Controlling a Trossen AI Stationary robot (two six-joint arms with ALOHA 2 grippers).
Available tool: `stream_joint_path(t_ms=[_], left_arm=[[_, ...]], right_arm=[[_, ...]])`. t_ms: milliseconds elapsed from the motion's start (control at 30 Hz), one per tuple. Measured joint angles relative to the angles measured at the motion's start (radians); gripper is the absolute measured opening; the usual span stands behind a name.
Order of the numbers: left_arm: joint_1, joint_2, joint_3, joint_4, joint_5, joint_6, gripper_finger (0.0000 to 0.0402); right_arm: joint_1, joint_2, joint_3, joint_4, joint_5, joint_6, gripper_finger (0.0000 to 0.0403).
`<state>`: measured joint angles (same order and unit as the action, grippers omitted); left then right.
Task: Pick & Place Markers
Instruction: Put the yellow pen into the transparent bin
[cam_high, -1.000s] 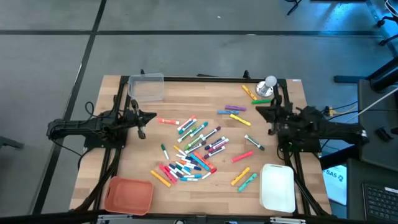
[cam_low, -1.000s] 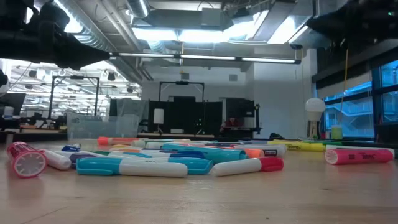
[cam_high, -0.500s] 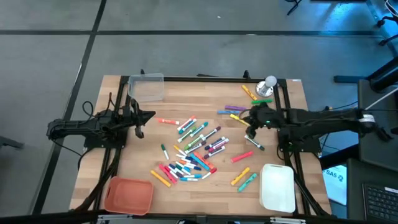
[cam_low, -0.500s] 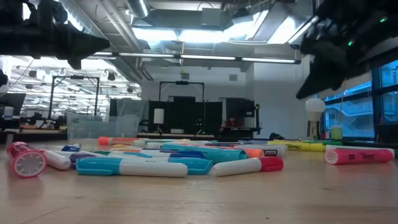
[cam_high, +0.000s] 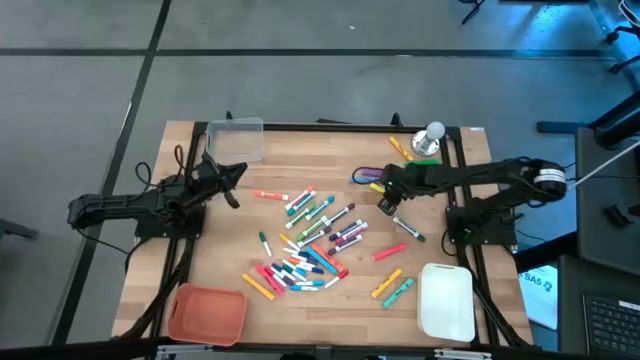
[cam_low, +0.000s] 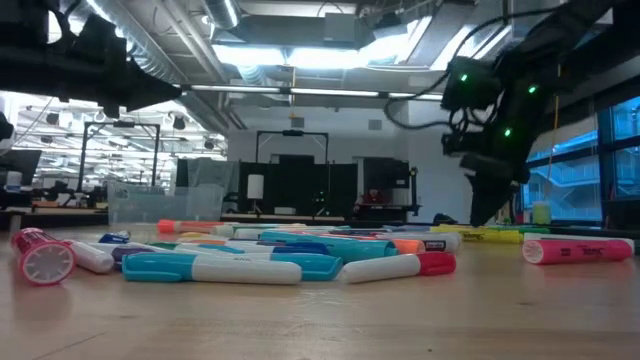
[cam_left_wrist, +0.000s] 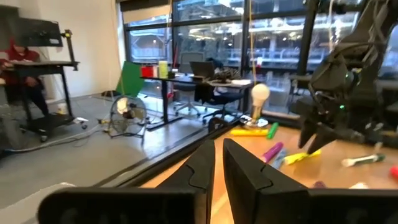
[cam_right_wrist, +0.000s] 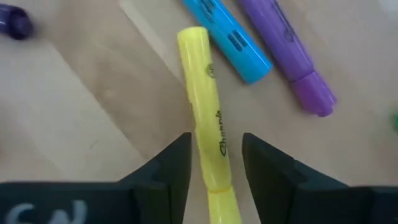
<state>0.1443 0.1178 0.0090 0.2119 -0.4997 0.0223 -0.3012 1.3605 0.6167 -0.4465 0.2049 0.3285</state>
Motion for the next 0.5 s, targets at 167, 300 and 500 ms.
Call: stream_joint_path(t_ms=[167, 300, 500], left_arm=[[0.032, 0.033, 0.000, 0.003, 0.003, 0.020, 0.0029], [0.042, 0.059, 0.000, 0.003, 0.005, -0.001, 0.0023], [0.042, 0.095, 0.000, 0.040, 0.064, -0.018, 0.0015]], right_arm=[[-0.023, 0.091, 0.011, 0.006, -0.119, -0.025, 0.0118], [-0.032, 0.132, 0.011, -0.002, -0.152, -0.025, 0.0090], [-0.031, 0.112, 0.012, -0.014, -0.152, -0.015, 0.0065]])
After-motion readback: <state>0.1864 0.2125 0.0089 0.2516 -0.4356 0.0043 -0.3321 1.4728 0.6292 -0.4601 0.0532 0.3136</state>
